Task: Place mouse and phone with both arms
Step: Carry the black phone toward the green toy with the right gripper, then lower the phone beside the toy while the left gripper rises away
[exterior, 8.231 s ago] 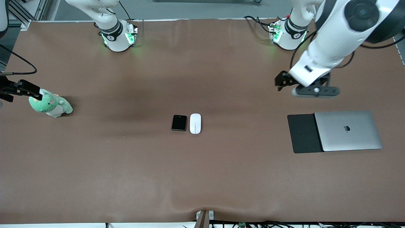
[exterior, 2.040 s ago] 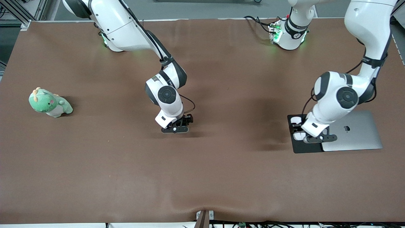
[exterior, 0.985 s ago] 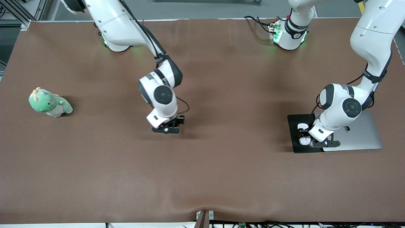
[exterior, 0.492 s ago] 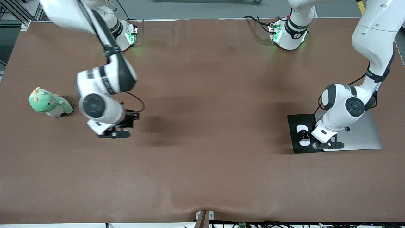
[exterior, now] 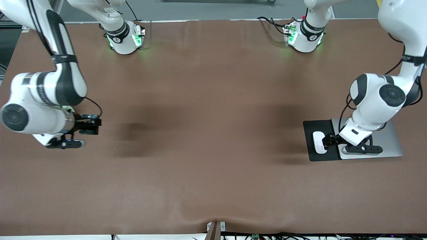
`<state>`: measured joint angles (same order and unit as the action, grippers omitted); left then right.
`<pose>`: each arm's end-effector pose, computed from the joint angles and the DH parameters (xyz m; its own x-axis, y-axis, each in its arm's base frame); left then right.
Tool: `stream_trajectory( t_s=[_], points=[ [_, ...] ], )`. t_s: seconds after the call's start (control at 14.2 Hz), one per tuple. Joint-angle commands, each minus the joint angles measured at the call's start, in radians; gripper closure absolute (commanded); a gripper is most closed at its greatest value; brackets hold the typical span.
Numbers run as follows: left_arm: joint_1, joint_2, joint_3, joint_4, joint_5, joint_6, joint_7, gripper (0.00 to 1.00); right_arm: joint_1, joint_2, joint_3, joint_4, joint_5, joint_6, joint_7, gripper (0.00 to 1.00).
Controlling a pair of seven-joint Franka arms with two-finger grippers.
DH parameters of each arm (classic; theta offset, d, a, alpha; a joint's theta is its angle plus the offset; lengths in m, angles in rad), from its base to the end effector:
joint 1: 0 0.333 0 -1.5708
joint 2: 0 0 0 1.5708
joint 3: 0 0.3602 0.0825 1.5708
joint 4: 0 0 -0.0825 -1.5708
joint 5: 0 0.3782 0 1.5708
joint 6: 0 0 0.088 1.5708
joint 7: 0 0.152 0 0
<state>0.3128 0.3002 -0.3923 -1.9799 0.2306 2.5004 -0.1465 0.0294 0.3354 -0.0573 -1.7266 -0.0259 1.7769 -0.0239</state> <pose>0.6443 -0.0340 0.3536 0.9657 -0.0725 0.2494 -0.0673 -0.9973 -0.0293 0.6103 -0.0178 0.3701 0.9595 0.0002 -0.2818 0.0104 -0.9993 0.0349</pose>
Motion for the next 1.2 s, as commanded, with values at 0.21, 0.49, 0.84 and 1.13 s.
stream_trajectory(
  t_s=[0.21,0.49,0.84,1.13],
  points=[
    [-0.014,-0.206,-0.077,0.068,-0.164,-0.305,-0.005,0.0,-0.172,-0.108,0.02,-0.256,0.046,0.211,-0.235,1.0],
    [-0.053,-0.274,-0.093,0.176,-0.221,-0.523,-0.004,0.0,-0.21,-0.128,0.02,-0.474,0.047,0.438,-0.271,1.0],
    [-0.265,-0.282,0.134,0.35,-0.289,-0.71,-0.007,0.0,-0.198,-0.104,0.02,-0.518,0.047,0.525,-0.272,1.0],
    [-0.399,-0.328,0.228,0.363,-0.29,-0.836,-0.044,0.0,-0.201,-0.093,0.02,-0.551,0.046,0.598,-0.272,1.0]
  ],
)
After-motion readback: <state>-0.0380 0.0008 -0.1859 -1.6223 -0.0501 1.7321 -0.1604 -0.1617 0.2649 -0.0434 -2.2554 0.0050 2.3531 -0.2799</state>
